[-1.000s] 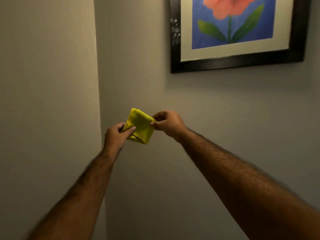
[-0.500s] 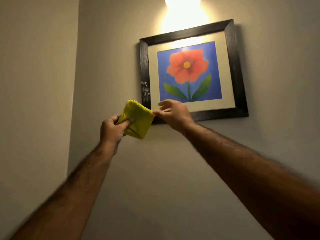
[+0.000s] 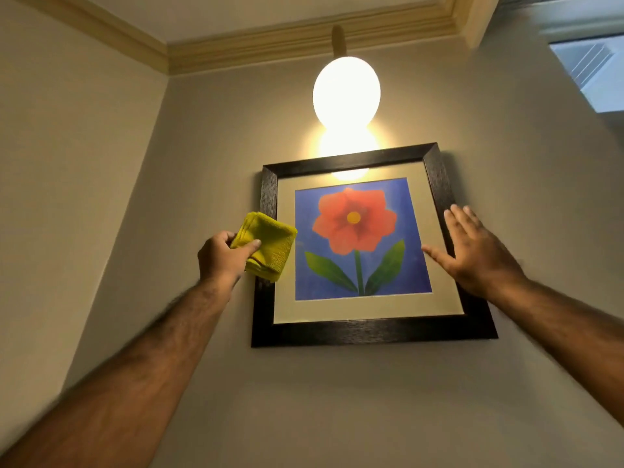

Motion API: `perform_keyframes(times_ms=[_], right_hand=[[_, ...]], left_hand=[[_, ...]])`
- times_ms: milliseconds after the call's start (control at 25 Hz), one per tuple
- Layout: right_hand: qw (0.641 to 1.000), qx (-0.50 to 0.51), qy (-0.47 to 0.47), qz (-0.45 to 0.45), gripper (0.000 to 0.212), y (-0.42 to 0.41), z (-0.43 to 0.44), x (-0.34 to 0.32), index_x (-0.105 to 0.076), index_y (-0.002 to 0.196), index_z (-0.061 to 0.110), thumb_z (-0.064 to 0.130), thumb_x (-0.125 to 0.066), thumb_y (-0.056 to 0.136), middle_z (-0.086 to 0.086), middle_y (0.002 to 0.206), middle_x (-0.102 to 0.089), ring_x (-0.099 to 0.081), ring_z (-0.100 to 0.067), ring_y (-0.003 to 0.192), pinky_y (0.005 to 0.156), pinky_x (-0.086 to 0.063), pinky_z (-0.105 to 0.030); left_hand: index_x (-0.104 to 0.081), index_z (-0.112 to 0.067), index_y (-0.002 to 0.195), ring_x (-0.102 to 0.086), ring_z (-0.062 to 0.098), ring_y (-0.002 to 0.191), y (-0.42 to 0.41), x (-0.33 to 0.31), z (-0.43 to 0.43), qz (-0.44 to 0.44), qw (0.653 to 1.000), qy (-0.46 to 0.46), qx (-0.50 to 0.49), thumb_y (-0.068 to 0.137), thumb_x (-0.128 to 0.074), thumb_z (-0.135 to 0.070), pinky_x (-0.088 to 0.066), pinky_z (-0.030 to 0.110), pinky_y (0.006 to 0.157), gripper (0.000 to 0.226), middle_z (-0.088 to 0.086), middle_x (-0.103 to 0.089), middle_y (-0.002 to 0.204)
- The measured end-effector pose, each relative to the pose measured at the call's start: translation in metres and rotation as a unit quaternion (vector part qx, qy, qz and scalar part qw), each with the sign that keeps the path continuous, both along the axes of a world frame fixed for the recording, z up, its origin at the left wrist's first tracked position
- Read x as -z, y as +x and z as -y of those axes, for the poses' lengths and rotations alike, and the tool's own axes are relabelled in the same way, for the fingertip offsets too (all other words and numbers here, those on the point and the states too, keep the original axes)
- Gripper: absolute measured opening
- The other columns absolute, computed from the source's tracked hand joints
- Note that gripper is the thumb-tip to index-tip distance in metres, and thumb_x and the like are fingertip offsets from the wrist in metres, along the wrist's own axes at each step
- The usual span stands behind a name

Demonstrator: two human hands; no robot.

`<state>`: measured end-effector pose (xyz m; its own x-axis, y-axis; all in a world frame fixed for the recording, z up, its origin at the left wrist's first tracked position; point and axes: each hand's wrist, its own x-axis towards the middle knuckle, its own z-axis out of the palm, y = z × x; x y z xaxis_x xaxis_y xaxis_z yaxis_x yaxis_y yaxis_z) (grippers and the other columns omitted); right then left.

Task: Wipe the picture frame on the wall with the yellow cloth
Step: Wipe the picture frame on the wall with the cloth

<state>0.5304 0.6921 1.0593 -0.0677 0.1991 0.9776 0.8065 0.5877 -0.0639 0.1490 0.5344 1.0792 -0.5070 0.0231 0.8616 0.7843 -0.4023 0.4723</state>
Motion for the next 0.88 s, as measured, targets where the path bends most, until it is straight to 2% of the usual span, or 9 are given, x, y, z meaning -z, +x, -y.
perform_keyframes(times_ms=[120,200,280,320,400,520,600,760,880], right_hand=[[1.0,-0.007,-0.018,0.011,0.106,-0.01,-0.022,0.01,-0.004,0.161,0.015,0.082,-0.022,0.081,0.001,0.171,0.007,0.003,-0.014,0.158,0.128,-0.012,-0.039],[1.0,-0.009,-0.006,0.0,0.108,-0.019,-0.035,0.02,0.003,0.161,0.017,0.087,-0.018,0.081,0.004,0.17,0.016,0.01,-0.011,0.157,0.128,-0.008,-0.037],[1.0,-0.006,0.016,-0.014,0.109,-0.026,-0.046,0.027,0.005,0.161,0.016,0.088,-0.013,0.081,0.003,0.169,0.017,0.012,-0.011,0.157,0.128,-0.004,-0.036],[0.999,-0.001,0.028,-0.02,0.109,-0.029,-0.05,0.029,0.004,0.161,0.015,0.087,-0.01,0.08,0.001,0.17,0.015,0.011,-0.012,0.157,0.128,-0.004,-0.036],[0.998,0.008,0.054,-0.028,0.11,-0.031,-0.057,0.03,0.0,0.161,0.012,0.087,-0.006,0.081,-0.002,0.171,0.01,0.008,-0.015,0.158,0.129,-0.006,-0.038],[0.997,0.012,0.075,-0.034,0.111,-0.032,-0.064,0.031,-0.005,0.161,0.009,0.087,-0.005,0.082,-0.006,0.171,0.003,0.002,-0.018,0.159,0.129,-0.009,-0.04],[0.996,0.01,0.081,-0.035,0.111,-0.031,-0.064,0.031,-0.007,0.16,0.007,0.086,-0.006,0.082,-0.008,0.171,0.0,0.0,-0.02,0.159,0.129,-0.009,-0.041],[0.996,0.009,0.085,-0.034,0.112,-0.031,-0.061,0.031,-0.009,0.16,0.005,0.085,-0.009,0.082,-0.011,0.171,-0.002,-0.002,-0.022,0.159,0.129,-0.009,-0.042],[0.995,0.01,0.089,-0.039,0.11,-0.031,-0.059,0.03,-0.009,0.16,0.004,0.084,-0.012,0.083,-0.012,0.171,-0.003,-0.003,-0.023,0.159,0.128,-0.01,-0.041]], left_hand=[[-0.063,-0.008,0.115,-0.059,0.034,0.106,0.005,-0.008,-0.01,-0.079,0.977,0.015,-0.195,0.07,-0.088,-0.034,-0.05,0.041,0.083,0.057,0.019,-0.066,0.122],[-0.061,-0.004,0.12,-0.058,0.042,0.115,0.003,-0.006,-0.017,-0.21,0.912,0.041,-0.35,0.071,-0.088,-0.022,-0.052,0.05,0.089,0.059,0.024,-0.061,0.129],[-0.066,0.003,0.121,-0.064,0.047,0.116,0.005,0.003,-0.029,-0.363,0.847,0.046,-0.387,0.08,-0.076,0.0,-0.055,0.052,0.096,0.043,0.029,-0.065,0.129],[-0.064,0.007,0.127,-0.063,0.046,0.123,0.005,0.008,-0.036,-0.4,0.843,0.02,-0.359,0.085,-0.066,0.007,-0.051,0.053,0.104,0.042,0.03,-0.063,0.134],[-0.048,0.005,0.144,-0.045,0.039,0.145,0.001,0.022,-0.047,-0.391,0.877,-0.046,-0.277,0.096,-0.05,0.001,-0.034,0.045,0.122,0.049,0.024,-0.047,0.153],[-0.026,-0.006,0.158,-0.015,0.021,0.158,-0.006,0.054,-0.053,-0.361,0.9,-0.07,-0.233,0.104,-0.03,-0.046,-0.008,0.031,0.129,0.068,0.007,-0.019,0.168],[-0.019,-0.009,0.16,-0.006,0.017,0.159,-0.005,0.087,-0.054,-0.364,0.896,-0.074,-0.242,0.1,-0.016,-0.064,0.002,0.024,0.127,0.082,0.003,-0.01,0.17],[-0.013,-0.013,0.161,-0.003,0.014,0.16,0.002,0.173,-0.053,-0.334,0.909,-0.096,-0.232,0.099,-0.016,-0.068,0.0,0.026,0.129,0.083,0.001,-0.007,0.172],[-0.008,-0.019,0.162,-0.001,0.01,0.159,0.004,0.198,-0.054,-0.305,0.919,-0.12,-0.22,0.097,-0.013,-0.072,-0.008,0.032,0.129,0.085,-0.003,-0.004,0.173]])
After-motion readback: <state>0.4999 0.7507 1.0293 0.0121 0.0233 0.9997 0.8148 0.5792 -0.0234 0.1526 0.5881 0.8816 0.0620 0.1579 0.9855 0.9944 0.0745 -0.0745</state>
